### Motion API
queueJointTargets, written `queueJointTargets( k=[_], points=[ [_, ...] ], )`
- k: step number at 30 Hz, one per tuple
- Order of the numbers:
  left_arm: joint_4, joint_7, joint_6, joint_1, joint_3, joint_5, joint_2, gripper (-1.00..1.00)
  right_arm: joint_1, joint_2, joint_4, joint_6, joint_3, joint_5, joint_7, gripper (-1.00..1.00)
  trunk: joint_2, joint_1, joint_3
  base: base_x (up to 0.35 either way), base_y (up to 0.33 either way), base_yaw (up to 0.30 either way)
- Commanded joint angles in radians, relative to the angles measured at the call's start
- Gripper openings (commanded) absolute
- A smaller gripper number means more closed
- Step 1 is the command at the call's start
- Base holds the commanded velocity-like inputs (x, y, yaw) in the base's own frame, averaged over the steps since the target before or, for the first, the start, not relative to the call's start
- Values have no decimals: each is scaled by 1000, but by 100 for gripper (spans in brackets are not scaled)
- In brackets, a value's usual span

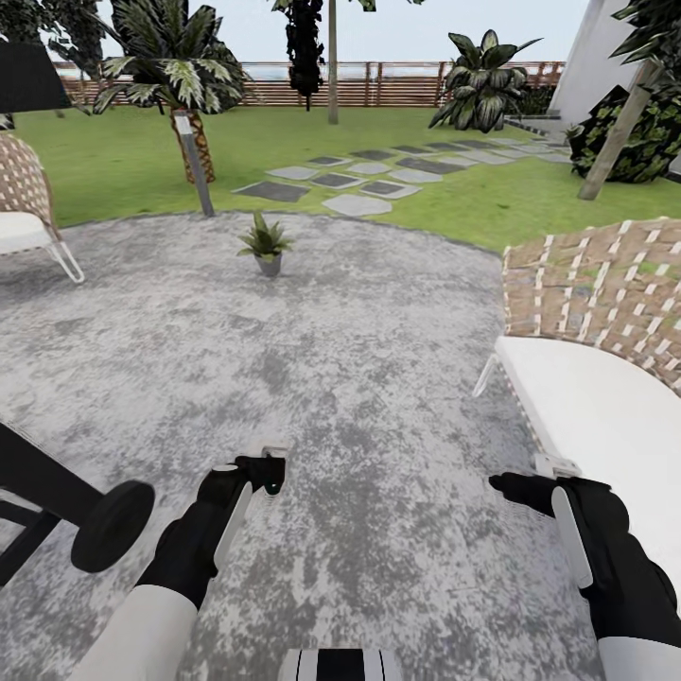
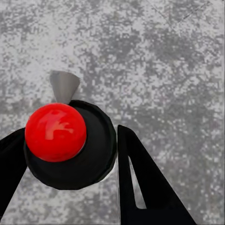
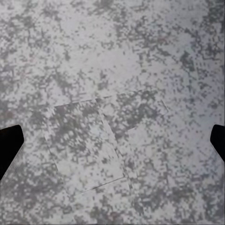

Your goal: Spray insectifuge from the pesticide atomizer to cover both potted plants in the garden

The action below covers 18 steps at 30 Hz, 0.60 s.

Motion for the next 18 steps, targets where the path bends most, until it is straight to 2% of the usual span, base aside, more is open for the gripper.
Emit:
queueJointTargets(
  k=[1,6,14,16,18],
  points=[
    [-1,1,5,0,0,0,0,-100,0,0,-1,4,-1,-4,0,100,0,0,-1,342,-115,0],
    [-1,1,5,0,0,2,0,-100,0,0,-1,4,-1,-4,0,100,0,0,-1,342,-101,0],
    [-1,1,5,0,0,2,-1,-100,0,1,2,4,4,-4,1,100,0,0,-1,344,-13,0],
    [-1,1,5,0,0,2,0,-100,0,1,3,4,20,-5,2,100,0,0,-1,345,-1,0],
    [-1,1,5,0,0,1,0,-100,0,1,4,4,56,-6,2,100,0,0,-1,345,0,0]
  ],
)
